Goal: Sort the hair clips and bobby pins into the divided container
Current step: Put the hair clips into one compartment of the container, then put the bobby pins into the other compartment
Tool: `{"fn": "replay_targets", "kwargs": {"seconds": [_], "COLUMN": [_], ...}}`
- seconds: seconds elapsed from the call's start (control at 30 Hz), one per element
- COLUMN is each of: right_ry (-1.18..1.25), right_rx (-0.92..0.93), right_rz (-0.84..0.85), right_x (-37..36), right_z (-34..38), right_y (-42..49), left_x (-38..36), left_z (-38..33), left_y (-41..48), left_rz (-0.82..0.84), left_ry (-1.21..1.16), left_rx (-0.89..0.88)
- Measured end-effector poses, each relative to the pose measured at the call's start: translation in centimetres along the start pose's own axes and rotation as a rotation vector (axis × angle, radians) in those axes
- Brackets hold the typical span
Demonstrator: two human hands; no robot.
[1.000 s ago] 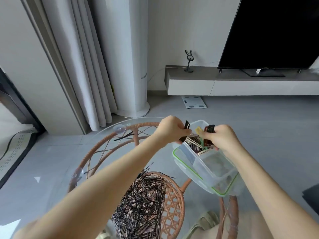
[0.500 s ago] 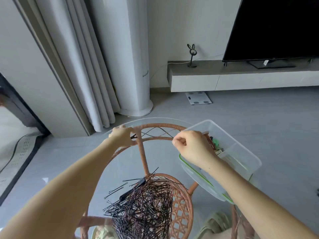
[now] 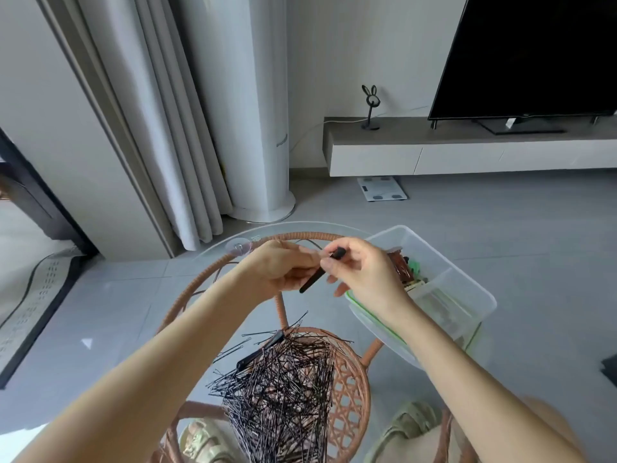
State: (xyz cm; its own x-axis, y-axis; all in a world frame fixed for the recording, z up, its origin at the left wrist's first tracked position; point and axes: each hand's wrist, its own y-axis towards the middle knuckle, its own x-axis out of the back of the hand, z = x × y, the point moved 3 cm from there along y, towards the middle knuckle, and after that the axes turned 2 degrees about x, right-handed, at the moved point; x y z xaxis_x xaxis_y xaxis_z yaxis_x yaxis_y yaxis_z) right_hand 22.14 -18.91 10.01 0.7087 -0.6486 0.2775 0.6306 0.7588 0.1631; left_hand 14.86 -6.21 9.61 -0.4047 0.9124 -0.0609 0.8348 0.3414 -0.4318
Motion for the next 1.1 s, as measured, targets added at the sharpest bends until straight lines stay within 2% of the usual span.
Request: {"fn": "replay_targets", "kwargs": {"seconds": [0.07,0.13,0.23,0.27,0.33,0.4,0.47,0.57,0.63,0.8,0.87,0.93,1.03,1.1], "right_ry": [0.005,-0.013,-0.245,-0.436,-0.840,-0.884,-0.731,-0.726,-0.750,-0.979,-1.090,-1.116,-0.999,-0.920], "right_rx": [0.013,0.002,-0.024,-0.049,-0.028,0.144,0.172,0.149,0.161,0.256,0.325,0.383,0.443,0.518], "right_rz": [-0.058,-0.188,-0.425,-0.416,-0.270,-0.100,0.071,0.300,0.395,0.385,0.362,0.349,0.305,0.260], "right_x": [1.5,3.8,8.2,9.2,9.2,7.4,4.9,0.6,-2.8,-9.1,-9.8,-9.8,-8.6,-7.2], "right_z": [0.7,0.7,-0.1,-0.4,-0.4,-0.2,0.2,-1.0,-2.1,-3.8,-3.5,-3.2,-2.3,-1.6], "right_y": [-0.2,0.0,0.8,1.0,0.5,-0.7,-2.8,-5.2,-5.7,-4.0,-3.9,-4.1,-4.9,-5.5], "left_x": [-0.8,-1.0,0.1,0.6,1.7,2.9,4.5,5.9,5.6,4.4,4.3,4.6,5.8,6.1], "left_z": [-0.2,-0.2,0.3,0.7,2.0,3.6,5.4,7.8,8.9,10.0,10.1,10.1,9.7,9.4], "left_y": [-0.4,-0.8,-1.5,-1.8,-3.0,-4.6,-6.2,-7.8,-8.0,-7.3,-7.4,-7.8,-8.4,-8.5], "left_rz": [-0.017,-0.077,-0.222,-0.284,-0.426,-0.593,-0.663,-0.524,-0.419,-0.362,-0.389,-0.490,-0.659,-0.690], "left_ry": [-0.033,-0.008,0.152,0.236,0.520,0.895,1.069,1.099,1.097,1.095,1.061,0.981,0.871,0.814], "left_rx": [-0.008,-0.045,-0.120,-0.139,-0.172,-0.163,-0.146,-0.117,-0.125,-0.127,-0.146,-0.177,-0.206,-0.201]}}
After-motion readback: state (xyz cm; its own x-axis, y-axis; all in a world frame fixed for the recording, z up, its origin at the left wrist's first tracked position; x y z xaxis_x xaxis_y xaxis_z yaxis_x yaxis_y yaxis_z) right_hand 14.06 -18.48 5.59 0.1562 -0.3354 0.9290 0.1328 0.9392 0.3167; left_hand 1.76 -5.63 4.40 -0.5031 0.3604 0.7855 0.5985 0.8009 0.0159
